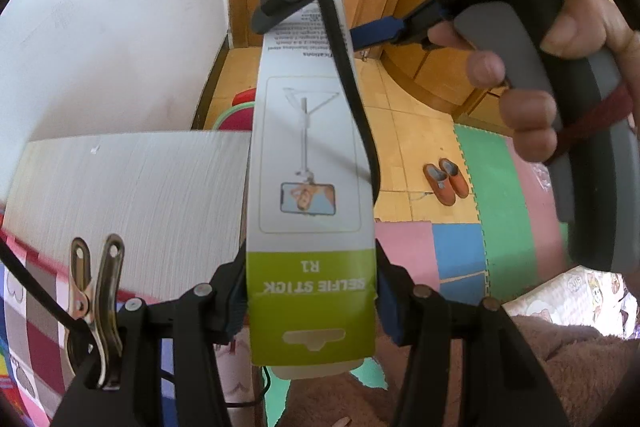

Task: Collect trash
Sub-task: 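Carry the selfie stick box with both grippers over the red bucket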

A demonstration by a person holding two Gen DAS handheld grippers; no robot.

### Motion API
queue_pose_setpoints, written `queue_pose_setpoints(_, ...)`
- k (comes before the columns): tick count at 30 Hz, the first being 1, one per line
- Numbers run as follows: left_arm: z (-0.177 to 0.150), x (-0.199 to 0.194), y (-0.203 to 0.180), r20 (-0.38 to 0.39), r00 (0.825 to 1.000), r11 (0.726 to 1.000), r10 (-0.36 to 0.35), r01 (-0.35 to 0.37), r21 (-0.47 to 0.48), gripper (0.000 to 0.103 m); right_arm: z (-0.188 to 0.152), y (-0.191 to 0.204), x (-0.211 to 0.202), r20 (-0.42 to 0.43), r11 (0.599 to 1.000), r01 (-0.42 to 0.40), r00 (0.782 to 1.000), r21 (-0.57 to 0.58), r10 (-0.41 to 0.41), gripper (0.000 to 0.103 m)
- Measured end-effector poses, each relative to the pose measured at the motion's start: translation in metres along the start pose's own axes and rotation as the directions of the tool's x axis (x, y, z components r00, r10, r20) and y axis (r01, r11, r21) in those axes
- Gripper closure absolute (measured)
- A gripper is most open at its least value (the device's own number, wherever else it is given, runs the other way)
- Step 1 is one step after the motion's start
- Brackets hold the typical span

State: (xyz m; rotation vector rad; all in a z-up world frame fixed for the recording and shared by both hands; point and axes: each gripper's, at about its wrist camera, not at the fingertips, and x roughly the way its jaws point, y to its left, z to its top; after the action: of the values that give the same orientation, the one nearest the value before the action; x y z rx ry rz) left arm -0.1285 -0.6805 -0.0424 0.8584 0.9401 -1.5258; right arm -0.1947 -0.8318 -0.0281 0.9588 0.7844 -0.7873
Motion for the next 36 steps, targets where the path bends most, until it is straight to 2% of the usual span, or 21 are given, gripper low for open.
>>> queue_pose_setpoints(7, 0.035, 0.036, -0.008, -0.047, 0.998, 0.998, 0.029, -0.032, -0.048, 0.048, 0.031, -0.029, 0.023, -0.045, 1.0, -0.024, 0.999, -0.001, 0.024, 0.034)
queue_pose_setpoints(15, 0.083, 0.089, -0.025, -0.109, 0.99, 0.977, 0.091, -0.11, -0.185, 0.049, 0.082, -0.069, 0.072, -0.181, 0.994, -0.089, 0.981, -0.064, 0.076, 0.034)
queue_pose_setpoints(22, 0.109, 0.141, -0.032, -0.129, 0.987, 0.93, 0.096, -0.135, -0.343, 0.049, 0.119, -0.095, 0.119, -0.297, 0.978, -0.128, 0.952, -0.163, 0.075, 0.034)
queue_pose_setpoints(26, 0.118, 0.171, -0.021, -0.152, 0.984, 0.89, 0.098, -0.155, -0.428, 0.049, 0.133, -0.105, 0.153, -0.352, 0.964, -0.146, 0.934, -0.221, 0.061, 0.034)
queue_pose_setpoints(32, 0.116, 0.222, -0.005, -0.186, 0.976, 0.839, 0.112, -0.193, -0.509, 0.049, 0.136, -0.115, 0.212, -0.42, 0.948, -0.179, 0.906, -0.262, 0.055, 0.034)
queue_pose_setpoints(36, 0.113, 0.251, 0.003, -0.188, 0.974, 0.824, 0.126, -0.208, -0.528, 0.049, 0.134, -0.12, 0.243, -0.43, 0.935, -0.199, 0.901, -0.295, 0.057, 0.032)
